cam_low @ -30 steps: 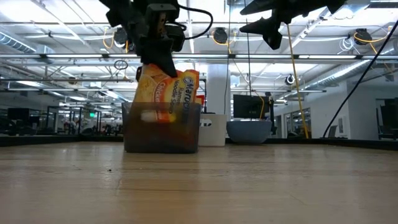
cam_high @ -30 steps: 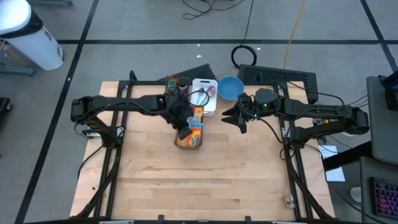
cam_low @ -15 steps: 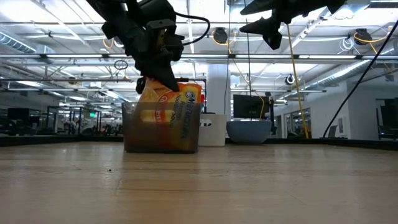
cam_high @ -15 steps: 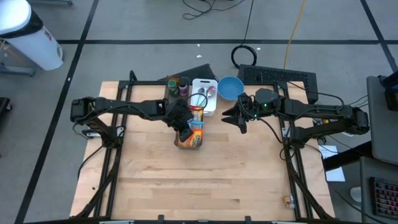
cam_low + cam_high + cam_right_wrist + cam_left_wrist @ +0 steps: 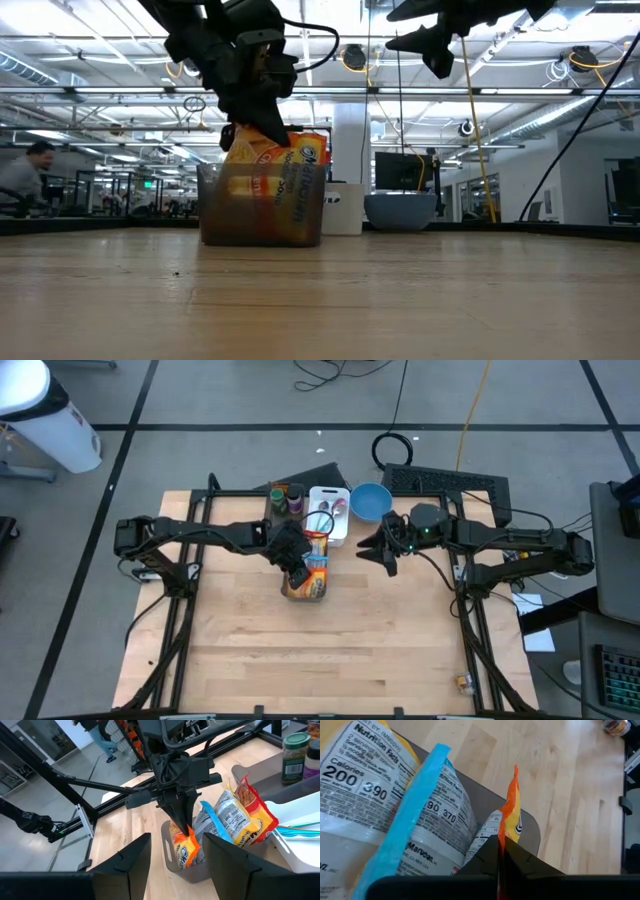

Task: Pick & Place Food Item
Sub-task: Put the orange noodle pack into the bottom black bin

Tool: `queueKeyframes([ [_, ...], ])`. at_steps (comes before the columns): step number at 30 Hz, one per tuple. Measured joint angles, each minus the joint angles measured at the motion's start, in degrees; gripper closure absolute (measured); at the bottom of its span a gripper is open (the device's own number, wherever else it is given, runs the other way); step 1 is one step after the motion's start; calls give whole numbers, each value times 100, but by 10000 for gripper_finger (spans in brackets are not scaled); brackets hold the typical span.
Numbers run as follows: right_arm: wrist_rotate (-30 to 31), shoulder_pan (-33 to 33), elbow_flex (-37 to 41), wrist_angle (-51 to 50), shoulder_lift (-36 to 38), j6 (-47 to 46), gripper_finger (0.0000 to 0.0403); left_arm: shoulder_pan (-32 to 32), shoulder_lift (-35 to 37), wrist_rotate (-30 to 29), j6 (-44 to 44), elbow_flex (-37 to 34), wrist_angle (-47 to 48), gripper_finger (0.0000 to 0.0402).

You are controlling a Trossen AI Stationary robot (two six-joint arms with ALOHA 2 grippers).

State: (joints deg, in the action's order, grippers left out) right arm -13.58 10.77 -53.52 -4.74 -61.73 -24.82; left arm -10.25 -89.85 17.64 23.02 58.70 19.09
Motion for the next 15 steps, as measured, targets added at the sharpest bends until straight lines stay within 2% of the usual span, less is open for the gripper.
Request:
queueKeyframes([
  [4,-3,-11,0,-8,0,0,232,-58,-5,131,5,-2,-98,355],
  [15,-2,-11,0,-11,0,21,232,-470,8,862,119,-2,-227,209],
])
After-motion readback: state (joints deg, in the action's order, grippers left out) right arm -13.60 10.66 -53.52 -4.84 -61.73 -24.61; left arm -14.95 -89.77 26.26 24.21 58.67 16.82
